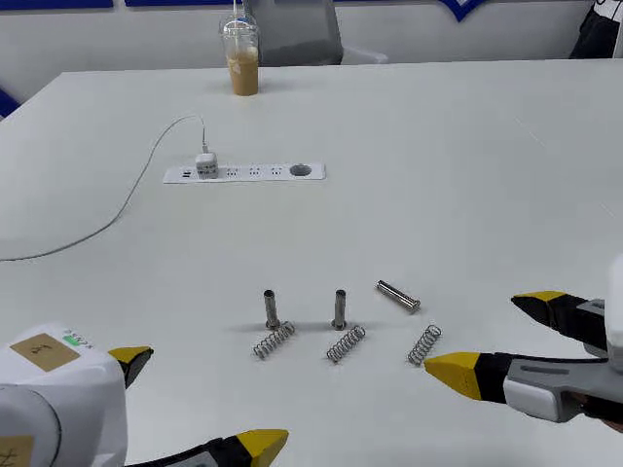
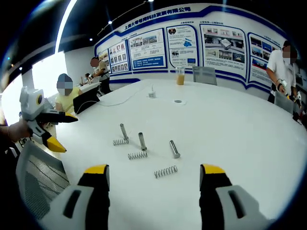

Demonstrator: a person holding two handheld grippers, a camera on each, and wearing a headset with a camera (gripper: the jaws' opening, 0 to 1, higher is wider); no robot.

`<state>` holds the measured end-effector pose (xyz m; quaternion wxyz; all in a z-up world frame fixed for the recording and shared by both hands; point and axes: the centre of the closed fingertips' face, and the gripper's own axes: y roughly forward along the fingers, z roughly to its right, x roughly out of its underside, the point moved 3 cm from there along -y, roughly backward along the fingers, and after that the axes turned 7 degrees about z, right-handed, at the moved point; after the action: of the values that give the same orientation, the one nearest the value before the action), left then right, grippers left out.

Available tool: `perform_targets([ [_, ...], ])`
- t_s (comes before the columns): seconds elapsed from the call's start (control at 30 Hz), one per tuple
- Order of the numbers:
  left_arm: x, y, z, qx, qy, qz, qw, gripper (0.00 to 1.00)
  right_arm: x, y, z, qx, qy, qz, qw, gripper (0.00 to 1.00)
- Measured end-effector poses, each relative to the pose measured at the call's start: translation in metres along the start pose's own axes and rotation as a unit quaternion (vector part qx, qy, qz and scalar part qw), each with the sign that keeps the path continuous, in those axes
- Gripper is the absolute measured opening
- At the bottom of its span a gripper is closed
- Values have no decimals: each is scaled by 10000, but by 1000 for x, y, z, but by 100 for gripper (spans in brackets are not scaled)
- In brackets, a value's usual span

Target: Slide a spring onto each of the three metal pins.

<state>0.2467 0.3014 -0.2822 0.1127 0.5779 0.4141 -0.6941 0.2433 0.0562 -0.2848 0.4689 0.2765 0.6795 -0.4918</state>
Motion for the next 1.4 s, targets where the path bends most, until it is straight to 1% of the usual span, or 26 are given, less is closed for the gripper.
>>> perform_targets([
  [0.27, 1, 2, 0, -3, 16, 9, 10000, 84, -4, 22, 11, 15, -33, -111, 9999, 71],
  [0.47, 2, 4, 0, -2, 20, 18, 10000, 83, -7, 39, 18, -4, -78, -125, 9999, 67],
  [0.63, 0, 5, -2, -31, 39, 49, 10000, 82, -8, 56, 25, 7, -154, -134, 9998, 61],
  [0.77, 1, 7, -2, -14, -21, 33, 10000, 82, -5, 69, 29, -26, -184, -186, 9997, 57],
  [0.97, 1, 9, -1, -11, -17, 50, 10000, 81, 2, 85, 35, -66, -277, -318, 9991, 52],
  [1.4, 2, 12, 0, 2, -23, 54, 10000, 78, 3, 113, 45, -81, -330, -313, 9989, 34],
])
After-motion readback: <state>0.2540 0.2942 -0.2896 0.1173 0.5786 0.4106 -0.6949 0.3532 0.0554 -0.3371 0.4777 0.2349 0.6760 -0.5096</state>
